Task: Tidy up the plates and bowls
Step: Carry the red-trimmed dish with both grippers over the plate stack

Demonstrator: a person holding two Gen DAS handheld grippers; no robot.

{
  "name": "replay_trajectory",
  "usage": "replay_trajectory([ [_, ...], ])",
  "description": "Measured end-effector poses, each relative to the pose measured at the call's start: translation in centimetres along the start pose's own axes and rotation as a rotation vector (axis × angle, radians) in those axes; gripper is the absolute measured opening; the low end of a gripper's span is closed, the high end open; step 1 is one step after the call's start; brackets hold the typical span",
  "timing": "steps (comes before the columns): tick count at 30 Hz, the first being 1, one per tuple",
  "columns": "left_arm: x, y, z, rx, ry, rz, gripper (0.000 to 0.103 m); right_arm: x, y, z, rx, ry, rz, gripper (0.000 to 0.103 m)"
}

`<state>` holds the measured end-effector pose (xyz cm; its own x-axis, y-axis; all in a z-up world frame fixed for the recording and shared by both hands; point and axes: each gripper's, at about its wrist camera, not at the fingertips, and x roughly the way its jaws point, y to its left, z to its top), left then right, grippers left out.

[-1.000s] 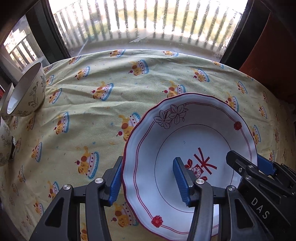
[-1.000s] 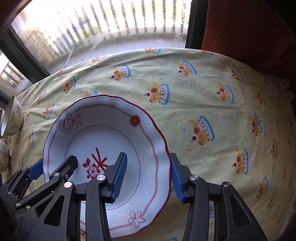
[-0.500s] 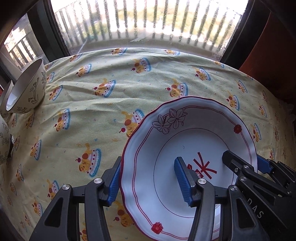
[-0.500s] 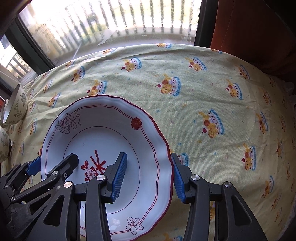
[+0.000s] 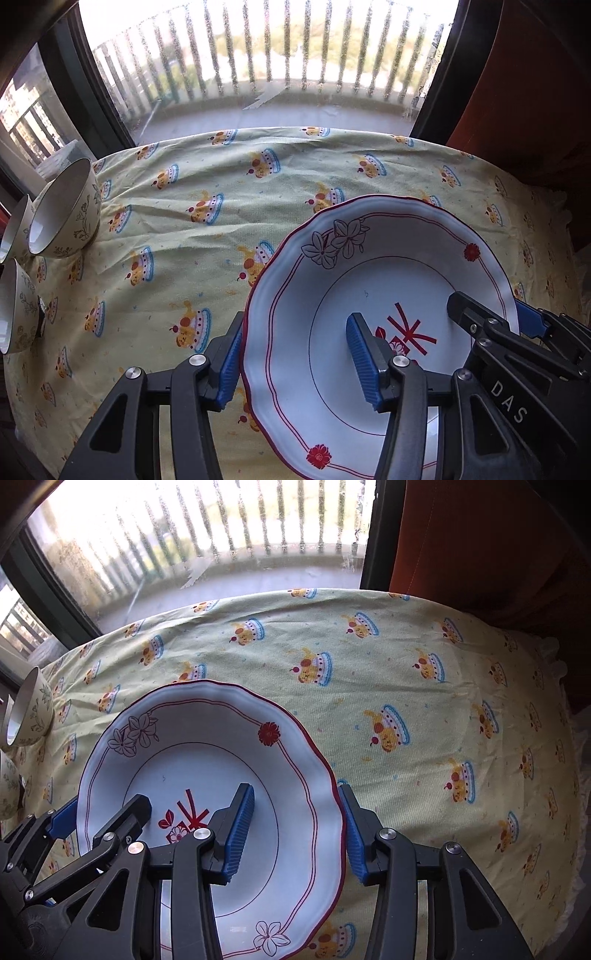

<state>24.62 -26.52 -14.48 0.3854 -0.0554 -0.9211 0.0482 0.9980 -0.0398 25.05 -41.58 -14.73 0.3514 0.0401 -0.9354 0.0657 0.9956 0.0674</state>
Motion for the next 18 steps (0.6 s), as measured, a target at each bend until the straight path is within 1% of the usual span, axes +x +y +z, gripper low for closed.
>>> replay_trajectory([
  [4,-2.4,0.2,-0.5,0.028,-0.028,-0.012,0.054,-2.3,0.0,-0.8,0.023,-0.027,-0.008,0.049],
  [9,-5.0,0.5,-1.9,0.055,-0.050,-0.029,0.054,-5.0,0.2,-2.3,0.055,-0.051,-0.020,0.049],
  [13,-6.4,0.9,-3.2,0.085,-0.056,-0.046,0.054,-7.1,0.6,-4.2,0.074,-0.063,-0.028,0.049],
  [18,-8.1,1.4,-5.5,0.116,-0.068,-0.064,0.053,-9.1,1.3,-7.2,0.091,-0.063,-0.051,0.049],
])
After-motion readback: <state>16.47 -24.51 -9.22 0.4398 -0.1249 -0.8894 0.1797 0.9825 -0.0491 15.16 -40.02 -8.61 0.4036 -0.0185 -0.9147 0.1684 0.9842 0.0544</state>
